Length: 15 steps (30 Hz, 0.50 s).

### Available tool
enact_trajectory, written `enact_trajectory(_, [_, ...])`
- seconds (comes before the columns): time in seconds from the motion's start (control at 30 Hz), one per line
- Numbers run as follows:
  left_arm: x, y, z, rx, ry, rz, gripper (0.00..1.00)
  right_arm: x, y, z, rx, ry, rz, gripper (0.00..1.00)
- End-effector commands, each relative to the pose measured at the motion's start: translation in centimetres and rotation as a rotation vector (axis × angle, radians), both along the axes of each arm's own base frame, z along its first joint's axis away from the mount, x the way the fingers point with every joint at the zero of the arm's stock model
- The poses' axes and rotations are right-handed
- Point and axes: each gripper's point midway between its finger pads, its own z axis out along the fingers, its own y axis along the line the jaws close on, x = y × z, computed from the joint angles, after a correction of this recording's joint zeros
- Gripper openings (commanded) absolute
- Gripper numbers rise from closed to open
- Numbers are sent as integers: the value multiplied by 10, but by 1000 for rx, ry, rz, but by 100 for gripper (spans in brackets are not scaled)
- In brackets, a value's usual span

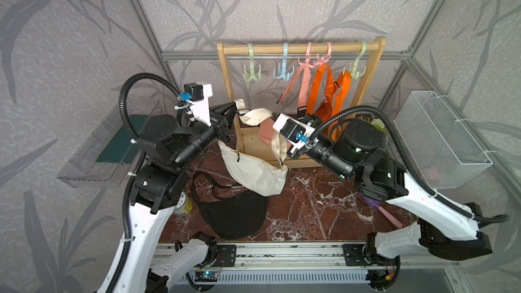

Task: Take the bag off the hook
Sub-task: Place the bag inside the bag.

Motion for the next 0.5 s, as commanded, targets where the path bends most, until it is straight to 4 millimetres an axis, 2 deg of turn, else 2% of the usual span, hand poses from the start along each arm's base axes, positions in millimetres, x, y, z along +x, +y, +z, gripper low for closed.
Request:
enact_trajectory(0.0, [-45, -9, 4, 19, -79, -142, 0, -26, -8, -4, -29, -19, 16, 10])
enact_trajectory(0.1, [-72, -9, 3, -14, -94, -203, 0, -48, -7, -18, -69, -9, 57, 10])
enact_trajectory(0.23, [-96, -1, 2, -59, -77, -215, 0, -68, -10, -33, -104, 10, 82, 10])
enact_trajectory(0.37, [-108, 8, -7, -103, -24, -197, 0, -79, -15, -42, -108, 40, 76, 9])
enact_trajectory(0.47, [-108, 14, -23, -102, 46, -159, 0, -80, -18, -53, -127, 79, 58, 9])
